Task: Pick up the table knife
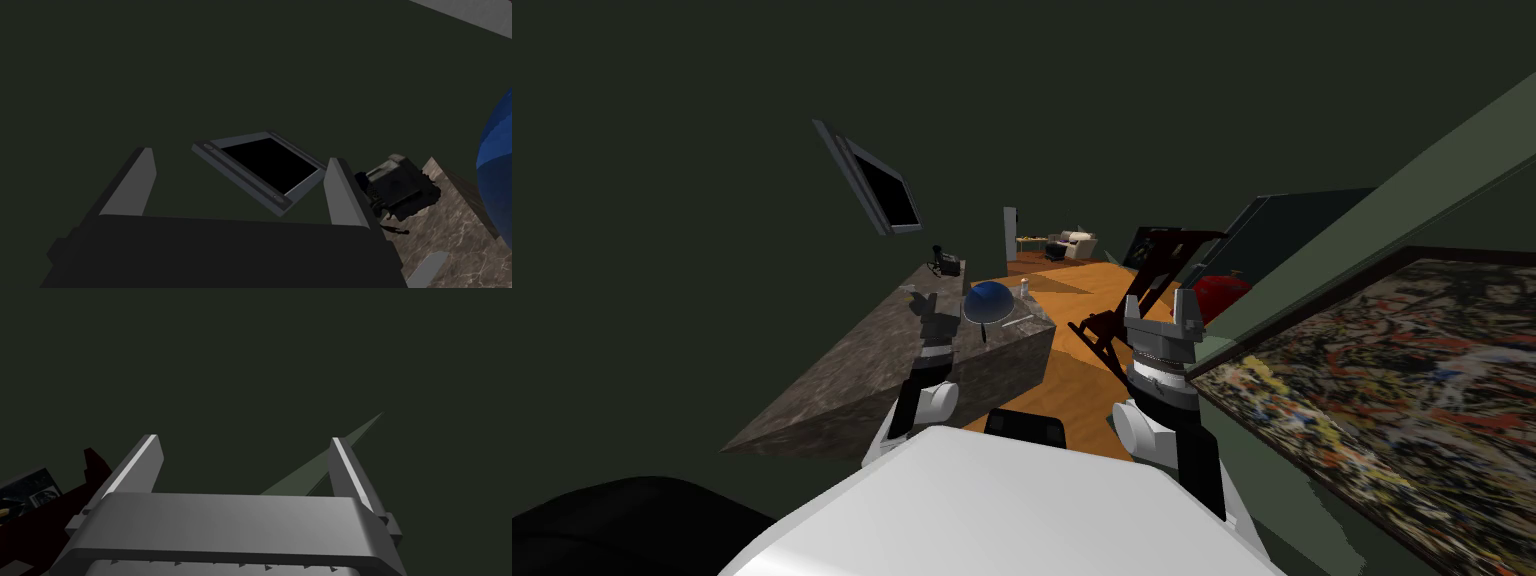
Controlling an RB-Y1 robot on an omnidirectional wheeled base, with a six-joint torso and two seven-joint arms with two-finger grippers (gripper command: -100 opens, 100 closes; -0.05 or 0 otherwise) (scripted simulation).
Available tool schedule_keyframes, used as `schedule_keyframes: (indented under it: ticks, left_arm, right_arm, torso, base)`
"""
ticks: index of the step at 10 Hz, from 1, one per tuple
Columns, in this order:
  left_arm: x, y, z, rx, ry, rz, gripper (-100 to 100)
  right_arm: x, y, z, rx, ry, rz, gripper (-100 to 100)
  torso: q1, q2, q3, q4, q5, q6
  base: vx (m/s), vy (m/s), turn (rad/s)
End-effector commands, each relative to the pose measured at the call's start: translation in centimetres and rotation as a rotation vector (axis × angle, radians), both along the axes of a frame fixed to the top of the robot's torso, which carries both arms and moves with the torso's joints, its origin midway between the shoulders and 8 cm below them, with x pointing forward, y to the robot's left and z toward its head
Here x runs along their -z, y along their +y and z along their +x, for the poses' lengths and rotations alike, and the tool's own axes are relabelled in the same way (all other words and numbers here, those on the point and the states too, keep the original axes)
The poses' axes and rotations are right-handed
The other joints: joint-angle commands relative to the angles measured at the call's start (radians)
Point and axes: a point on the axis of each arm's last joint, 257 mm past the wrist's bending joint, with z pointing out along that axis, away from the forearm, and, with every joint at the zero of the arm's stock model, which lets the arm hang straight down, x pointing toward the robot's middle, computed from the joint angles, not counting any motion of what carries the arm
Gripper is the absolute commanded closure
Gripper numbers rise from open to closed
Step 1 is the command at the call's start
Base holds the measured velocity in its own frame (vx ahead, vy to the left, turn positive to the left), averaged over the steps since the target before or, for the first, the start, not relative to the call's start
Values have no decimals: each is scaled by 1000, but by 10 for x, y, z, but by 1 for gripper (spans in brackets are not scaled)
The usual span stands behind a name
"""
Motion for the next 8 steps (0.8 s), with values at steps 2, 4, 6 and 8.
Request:
schedule_keyframes:
  ticks: [2, 4, 6, 8]
  left_arm:
    - [4, -9, 14, 57, 24, 22, -100]
    - [12, -19, 33, 116, 56, 19, -100]
    - [17, -25, 44, 148, 76, 9, -100]
    - [32, -37, 71, 213, 129, -23, -100]
  right_arm:
    - [0, 0, 0, 0, 0, 0, 0]
    - [0, 0, 0, 0, 0, 0, 0]
    - [0, 0, 0, 0, 0, 0, 0]
    - [0, 0, 0, 0, 0, 0, 0]
  torso:
    - [1, 0, 0, 0, 0, 0]
    - [2, 1, 0, 0, 0, 0]
    - [3, 1, 1, 0, 1, 0]
    - [2, 0, 0, 0, 0, 0]
  base:
    - [-11, 13, 3]
    - [-21, 31, 2]
    - [-25, 36, -1]
    - [-16, 28, 3]
